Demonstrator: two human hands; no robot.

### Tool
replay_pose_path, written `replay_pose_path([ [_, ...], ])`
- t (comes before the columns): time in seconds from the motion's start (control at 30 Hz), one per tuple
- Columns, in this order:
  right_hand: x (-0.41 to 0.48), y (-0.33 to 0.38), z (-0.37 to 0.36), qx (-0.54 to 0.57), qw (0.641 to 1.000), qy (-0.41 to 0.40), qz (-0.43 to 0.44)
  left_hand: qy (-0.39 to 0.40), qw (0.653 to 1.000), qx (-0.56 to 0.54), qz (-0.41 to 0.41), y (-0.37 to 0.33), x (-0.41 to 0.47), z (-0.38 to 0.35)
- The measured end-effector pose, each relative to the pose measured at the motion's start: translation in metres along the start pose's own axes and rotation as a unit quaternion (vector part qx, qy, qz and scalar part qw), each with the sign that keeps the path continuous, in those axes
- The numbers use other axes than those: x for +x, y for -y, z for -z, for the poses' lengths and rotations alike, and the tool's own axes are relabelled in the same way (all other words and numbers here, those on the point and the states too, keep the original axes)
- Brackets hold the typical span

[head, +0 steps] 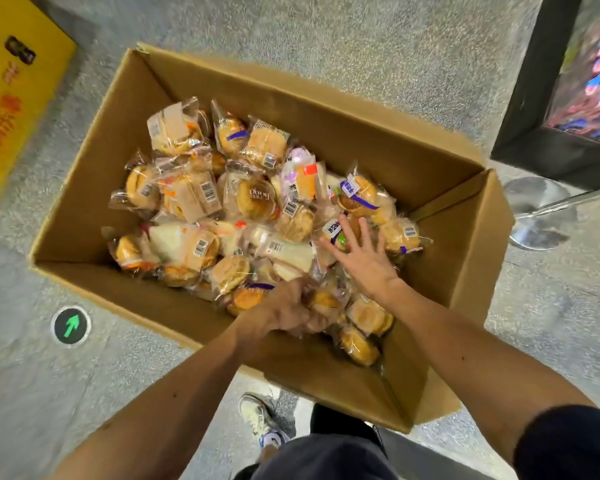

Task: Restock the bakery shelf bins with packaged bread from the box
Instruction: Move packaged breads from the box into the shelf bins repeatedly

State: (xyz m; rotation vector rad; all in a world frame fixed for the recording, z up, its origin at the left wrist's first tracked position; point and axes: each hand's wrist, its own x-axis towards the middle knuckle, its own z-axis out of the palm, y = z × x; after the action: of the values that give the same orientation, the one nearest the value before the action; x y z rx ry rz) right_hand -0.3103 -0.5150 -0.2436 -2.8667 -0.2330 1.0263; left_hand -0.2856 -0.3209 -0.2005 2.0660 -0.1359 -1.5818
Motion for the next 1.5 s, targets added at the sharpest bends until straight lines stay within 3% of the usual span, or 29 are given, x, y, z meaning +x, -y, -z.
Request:
replay_pose_path([
  [0.13,0.002,0.004,0.011,0.006,1.0,0.03,-0.002,-0.01,0.987,-0.16,-0.008,0.008,-0.014,0.026],
  [0.27,-0.014,-0.002,0.028,0.065,0.997,0.045,0.001,-0.038,0.969,-0.241,-0.043,0.005,-0.035,0.04],
  [0.43,-0.036,0.0,0.036,0.188,0.982,0.019,-0.026,-0.099,0.974,-0.199,-0.043,0.001,-0.066,0.05],
  [0.6,-0.066,0.015,0.059,0.263,0.962,-0.05,-0.049,-0.114,0.961,-0.237,-0.088,-0.007,-0.093,0.064],
  [0.77,-0.099,0.044,0.085,0.4,0.899,-0.135,-0.115,-0.097,0.964,-0.211,-0.131,-0.012,-0.113,0.085],
  [0.87,-0.122,0.064,0.094,0.416,0.884,-0.164,-0.134,-0.074,0.965,-0.207,-0.144,-0.014,-0.125,0.095],
  [1.03,-0.16,0.112,0.104,0.375,0.892,-0.189,-0.166,0.003,0.973,-0.156,-0.167,-0.01,-0.142,0.115],
  [1.27,-0.22,0.202,0.104,0.356,0.868,-0.231,-0.259,0.142,0.968,-0.061,-0.196,-0.011,-0.176,0.116],
  [1.4,-0.272,0.242,0.093,0.349,0.839,-0.27,-0.318,0.207,0.96,-0.054,-0.182,-0.028,-0.193,0.089],
  [1.5,-0.315,0.268,0.071,0.351,0.8,-0.307,-0.377,0.22,0.949,0.004,-0.227,-0.038,-0.213,0.046],
])
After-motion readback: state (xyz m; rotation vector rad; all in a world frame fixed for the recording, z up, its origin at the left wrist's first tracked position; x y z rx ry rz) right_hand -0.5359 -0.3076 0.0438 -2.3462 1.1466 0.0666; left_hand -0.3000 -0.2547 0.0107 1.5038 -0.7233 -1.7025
